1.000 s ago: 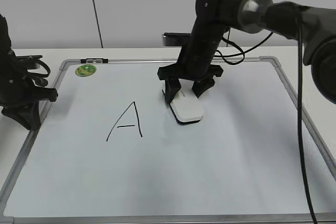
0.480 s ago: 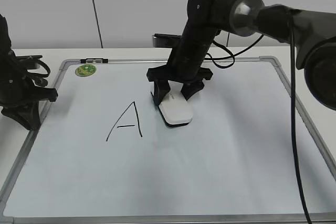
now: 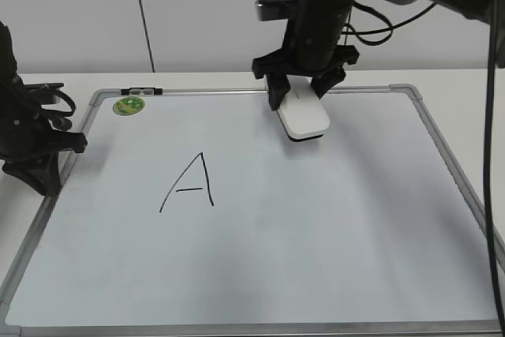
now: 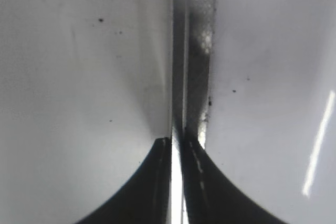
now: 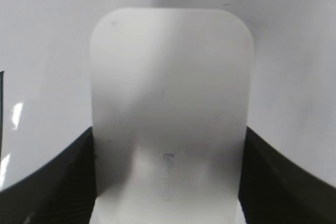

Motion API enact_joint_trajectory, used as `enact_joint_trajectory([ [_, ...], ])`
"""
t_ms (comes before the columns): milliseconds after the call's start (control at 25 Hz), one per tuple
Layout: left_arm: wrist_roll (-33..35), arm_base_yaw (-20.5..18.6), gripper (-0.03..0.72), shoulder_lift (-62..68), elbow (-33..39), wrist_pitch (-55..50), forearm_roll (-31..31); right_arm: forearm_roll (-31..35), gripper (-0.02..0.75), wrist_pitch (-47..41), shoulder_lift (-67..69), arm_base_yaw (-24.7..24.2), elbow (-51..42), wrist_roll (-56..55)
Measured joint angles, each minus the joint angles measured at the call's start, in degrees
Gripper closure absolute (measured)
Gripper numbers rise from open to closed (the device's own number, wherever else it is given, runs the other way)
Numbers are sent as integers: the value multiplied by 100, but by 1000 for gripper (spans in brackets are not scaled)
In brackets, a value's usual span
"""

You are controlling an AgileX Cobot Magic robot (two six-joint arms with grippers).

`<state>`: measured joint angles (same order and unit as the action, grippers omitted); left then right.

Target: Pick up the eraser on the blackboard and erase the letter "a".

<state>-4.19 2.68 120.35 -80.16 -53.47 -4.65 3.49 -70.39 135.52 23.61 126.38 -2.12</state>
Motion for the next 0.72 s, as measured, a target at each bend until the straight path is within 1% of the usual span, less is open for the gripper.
enact_joint_trajectory([
  [80,0,0,634,0,0,0,0,-137,210,-10,-155,-241,0,-97],
  [200,0,0,634,0,0,0,0,-161,210,-10,-307,-505,-202,-110],
  [320,0,0,634,0,0,0,0,-180,210,-10,-676,-907,-804,-120],
  [400,0,0,634,0,0,0,0,-184,210,-10,-795,-1026,-1051,-132],
  [520,0,0,634,0,0,0,0,-243,210,-10,-1169,-1420,-1708,-132],
  [720,0,0,634,0,0,0,0,-254,210,-10,-1480,-1701,-2215,-23],
])
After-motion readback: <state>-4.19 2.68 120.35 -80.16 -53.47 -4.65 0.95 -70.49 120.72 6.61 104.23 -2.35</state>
